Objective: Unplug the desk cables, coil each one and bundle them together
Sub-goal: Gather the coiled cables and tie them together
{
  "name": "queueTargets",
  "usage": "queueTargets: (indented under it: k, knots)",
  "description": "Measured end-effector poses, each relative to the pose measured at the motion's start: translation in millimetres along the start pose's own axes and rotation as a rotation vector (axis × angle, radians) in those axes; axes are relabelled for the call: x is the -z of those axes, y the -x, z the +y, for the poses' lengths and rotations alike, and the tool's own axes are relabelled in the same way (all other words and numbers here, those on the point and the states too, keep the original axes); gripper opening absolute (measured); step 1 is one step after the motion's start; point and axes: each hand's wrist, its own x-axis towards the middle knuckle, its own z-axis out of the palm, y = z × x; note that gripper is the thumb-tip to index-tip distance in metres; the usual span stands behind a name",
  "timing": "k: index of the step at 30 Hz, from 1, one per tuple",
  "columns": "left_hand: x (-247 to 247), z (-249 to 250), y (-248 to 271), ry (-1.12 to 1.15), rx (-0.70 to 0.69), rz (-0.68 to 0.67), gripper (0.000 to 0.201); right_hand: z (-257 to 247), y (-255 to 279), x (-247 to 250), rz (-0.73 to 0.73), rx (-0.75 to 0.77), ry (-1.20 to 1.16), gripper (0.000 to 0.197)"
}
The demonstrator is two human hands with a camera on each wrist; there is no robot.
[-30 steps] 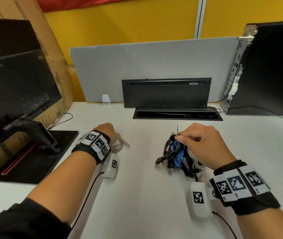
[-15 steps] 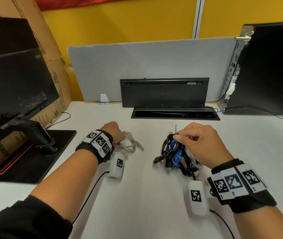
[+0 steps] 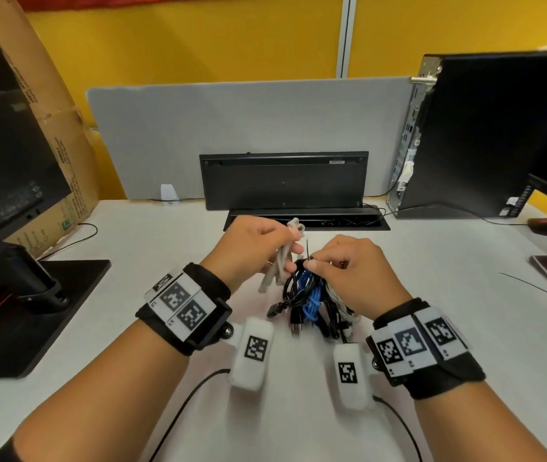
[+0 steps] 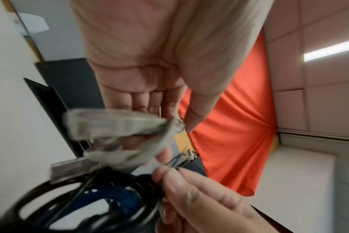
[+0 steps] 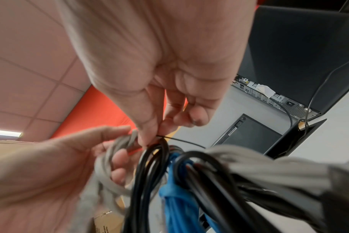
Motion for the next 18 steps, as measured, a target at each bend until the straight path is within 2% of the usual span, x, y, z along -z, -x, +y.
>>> queueTargets:
  k: [4, 6, 8, 10, 12, 13, 16, 18]
  knots:
    - [-8.2, 6.5, 7.7, 0.005, -0.02, -0.04, 0.03, -0.6, -0.2, 0.7, -0.002, 0.017, 0.026, 0.012]
    - [-9.4, 4.0, 10.4, -0.032, -0.067, -0.037, 0.036, -1.2, -0.2, 1.3, -0.006, 0.03, 0.038, 0.012]
    - [-11.8, 1.3, 12.8, -0.08, -0.137, -0.025, 0.035, -2.6, 0.8, 2.0, -0.012, 0.048, 0.035, 0.012]
    - [-14.9, -2.0, 13.2, -0.12, -0.192, -0.011, 0.031, -4.1, 1.7, 2.2, -0.032, 0.071, 0.052, 0.022]
    - [-18.0, -5.0, 11.7, -0.121, -0.21, 0.009, 0.034, -5.4, 1.8, 1.5, -0.035, 0.09, 0.076, 0.041]
    - [-19.1, -6.5, 11.0, -0.119, -0.214, 0.029, 0.038, -5.6, 1.7, 1.3, -0.038, 0.092, 0.082, 0.041]
    - [-20.7, -10.1, 8.7, -0.122, -0.222, 0.084, 0.039, -4.8, 2.2, 1.9, -0.038, 0.1, 0.094, 0.025]
    - [-20.9, -11.5, 7.4, -0.136, -0.233, 0.084, 0.036, -5.2, 2.7, 1.5, -0.031, 0.098, 0.086, 0.026]
